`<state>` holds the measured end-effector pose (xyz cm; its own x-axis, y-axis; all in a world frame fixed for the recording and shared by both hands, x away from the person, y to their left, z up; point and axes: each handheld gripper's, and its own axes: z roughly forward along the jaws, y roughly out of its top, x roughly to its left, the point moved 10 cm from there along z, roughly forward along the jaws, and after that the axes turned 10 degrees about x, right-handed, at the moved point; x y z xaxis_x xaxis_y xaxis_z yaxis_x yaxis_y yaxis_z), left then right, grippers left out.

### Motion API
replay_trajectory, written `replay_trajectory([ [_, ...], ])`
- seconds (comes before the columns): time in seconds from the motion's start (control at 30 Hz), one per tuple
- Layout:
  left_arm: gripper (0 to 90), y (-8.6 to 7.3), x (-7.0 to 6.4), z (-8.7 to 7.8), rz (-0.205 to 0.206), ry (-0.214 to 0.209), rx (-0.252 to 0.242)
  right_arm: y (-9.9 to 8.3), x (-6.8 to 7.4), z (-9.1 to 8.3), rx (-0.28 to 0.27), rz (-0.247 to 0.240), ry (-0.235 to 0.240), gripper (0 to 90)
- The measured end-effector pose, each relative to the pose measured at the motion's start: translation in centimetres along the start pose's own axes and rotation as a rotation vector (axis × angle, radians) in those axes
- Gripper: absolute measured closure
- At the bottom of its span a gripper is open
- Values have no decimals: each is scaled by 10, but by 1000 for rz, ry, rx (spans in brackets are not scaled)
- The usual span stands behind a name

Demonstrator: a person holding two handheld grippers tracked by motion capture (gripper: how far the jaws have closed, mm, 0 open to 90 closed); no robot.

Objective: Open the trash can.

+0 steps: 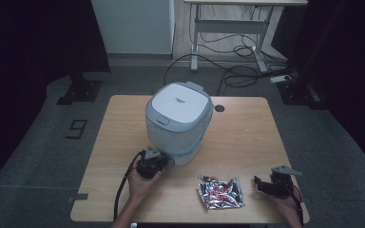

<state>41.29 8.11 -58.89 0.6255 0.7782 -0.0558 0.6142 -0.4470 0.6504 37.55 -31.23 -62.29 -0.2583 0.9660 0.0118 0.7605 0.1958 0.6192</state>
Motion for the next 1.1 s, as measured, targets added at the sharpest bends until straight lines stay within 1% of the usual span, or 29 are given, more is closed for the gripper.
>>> replay_trajectory([
  [0.03, 900, 0, -1, 0, 7, 15, -1, 0, 0, 0, 0, 0, 0, 174],
  [0.1, 900, 0, -1, 0, 6, 23, 4, 0, 0, 0, -1, 1, -1, 176],
  [0.17, 900, 0, -1, 1, -3, 15, 5, 0, 0, 0, -1, 2, -2, 179],
  [0.23, 900, -1, 0, 1, -13, -4, 7, 0, 0, 0, -2, 2, -2, 180],
  [0.3, 900, -1, 1, 1, -32, -20, 6, 0, 0, 0, -2, 2, -2, 180],
  [0.4, 900, -1, 0, 2, -31, -8, 3, 0, 0, 0, -2, 2, -1, 179],
  [0.5, 900, -1, 0, 2, -37, -5, 5, 0, 0, 0, -2, 2, -2, 180],
  [0.67, 900, -1, -1, 2, -32, 12, 10, 0, 0, 0, -2, 3, -2, 181],
  [0.8, 900, -2, -1, 2, -40, 6, 10, 0, 0, 0, -2, 3, -2, 180],
  [0.93, 900, -2, -1, 3, -42, 9, 11, 0, 0, 0, -2, 3, -2, 181],
  [1.03, 900, -2, 0, 3, -61, -11, 14, 0, 0, 0, -2, 3, -2, 181],
  [1.1, 900, -2, 0, 3, -61, -11, 14, 0, 1, 0, -2, 3, -3, 181],
])
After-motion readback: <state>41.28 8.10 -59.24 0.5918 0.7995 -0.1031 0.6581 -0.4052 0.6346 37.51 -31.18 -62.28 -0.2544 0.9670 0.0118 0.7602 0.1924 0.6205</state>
